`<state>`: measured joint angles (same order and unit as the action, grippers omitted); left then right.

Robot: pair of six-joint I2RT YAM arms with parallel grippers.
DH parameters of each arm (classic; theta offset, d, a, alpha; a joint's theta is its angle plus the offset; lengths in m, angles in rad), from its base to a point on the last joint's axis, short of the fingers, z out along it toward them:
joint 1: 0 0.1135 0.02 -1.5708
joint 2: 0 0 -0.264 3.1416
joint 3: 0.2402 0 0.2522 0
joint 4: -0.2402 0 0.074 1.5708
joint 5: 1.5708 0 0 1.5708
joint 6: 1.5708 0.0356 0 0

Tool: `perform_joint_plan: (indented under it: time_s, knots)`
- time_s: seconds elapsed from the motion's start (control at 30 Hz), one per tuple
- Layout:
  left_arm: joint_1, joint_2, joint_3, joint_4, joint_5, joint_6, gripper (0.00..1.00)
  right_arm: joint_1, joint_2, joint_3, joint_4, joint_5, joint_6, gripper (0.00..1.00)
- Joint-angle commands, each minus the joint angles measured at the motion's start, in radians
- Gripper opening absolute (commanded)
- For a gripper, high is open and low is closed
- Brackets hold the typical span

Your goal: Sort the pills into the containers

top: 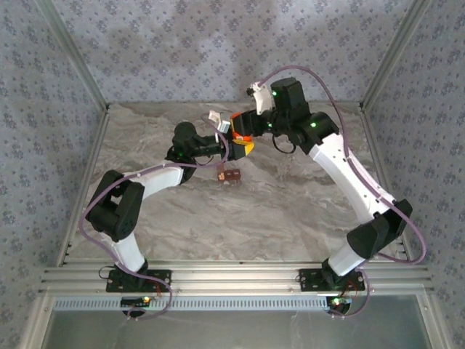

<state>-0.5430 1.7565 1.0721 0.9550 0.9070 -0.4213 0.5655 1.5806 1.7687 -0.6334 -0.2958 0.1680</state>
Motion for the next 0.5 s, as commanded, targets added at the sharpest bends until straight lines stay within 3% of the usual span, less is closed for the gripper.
perform_joint_plan:
  time_s: [0.0, 0.13, 0.23, 0.47]
  knots:
    - [0.001, -0.020, 0.042, 0.016, -0.048, 0.015, 0.00, 0.053, 0.030, 0.035, -0.161, 0.103, 0.033, 0.40]
    - [0.003, -0.020, 0.042, 0.013, -0.052, 0.018, 0.00, 0.064, 0.036, 0.035, -0.163, 0.136, 0.049, 0.41]
    - [0.005, -0.019, 0.039, 0.009, -0.052, 0.019, 0.00, 0.064, 0.030, 0.031, -0.153, 0.106, 0.052, 0.48]
    - [0.013, -0.016, 0.035, -0.015, -0.039, 0.028, 0.00, -0.020, -0.049, 0.010, -0.079, -0.076, 0.065, 0.81]
